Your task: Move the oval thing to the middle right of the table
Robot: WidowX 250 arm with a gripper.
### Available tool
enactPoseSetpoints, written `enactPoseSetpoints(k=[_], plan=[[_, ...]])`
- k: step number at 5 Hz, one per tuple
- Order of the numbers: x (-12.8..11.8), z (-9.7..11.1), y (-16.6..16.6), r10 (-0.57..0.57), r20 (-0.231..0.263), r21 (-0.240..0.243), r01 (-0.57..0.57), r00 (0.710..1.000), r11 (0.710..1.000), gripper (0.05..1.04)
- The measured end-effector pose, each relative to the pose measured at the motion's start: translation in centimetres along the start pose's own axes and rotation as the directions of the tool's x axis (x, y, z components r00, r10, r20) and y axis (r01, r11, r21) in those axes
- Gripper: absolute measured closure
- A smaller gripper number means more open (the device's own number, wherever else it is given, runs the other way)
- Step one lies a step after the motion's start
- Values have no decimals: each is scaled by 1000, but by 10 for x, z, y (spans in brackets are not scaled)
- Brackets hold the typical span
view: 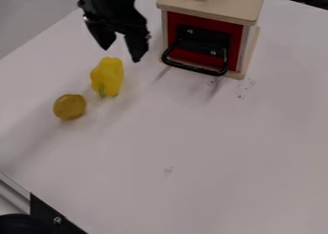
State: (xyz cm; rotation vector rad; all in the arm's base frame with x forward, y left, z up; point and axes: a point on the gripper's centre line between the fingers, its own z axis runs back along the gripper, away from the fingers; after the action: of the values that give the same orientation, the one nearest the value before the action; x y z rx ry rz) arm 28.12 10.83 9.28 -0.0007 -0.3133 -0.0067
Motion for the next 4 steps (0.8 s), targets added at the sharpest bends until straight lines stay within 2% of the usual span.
enactPoseSetpoints(k=[1,3,4], plan=[[-13,-8,17,-20,-26,-15,20,999,1000,86],[-56,-20,28,-25,-68,-49,21,997,999,86],[-83,-26,40,-26,-66,-35,24,997,999,86]])
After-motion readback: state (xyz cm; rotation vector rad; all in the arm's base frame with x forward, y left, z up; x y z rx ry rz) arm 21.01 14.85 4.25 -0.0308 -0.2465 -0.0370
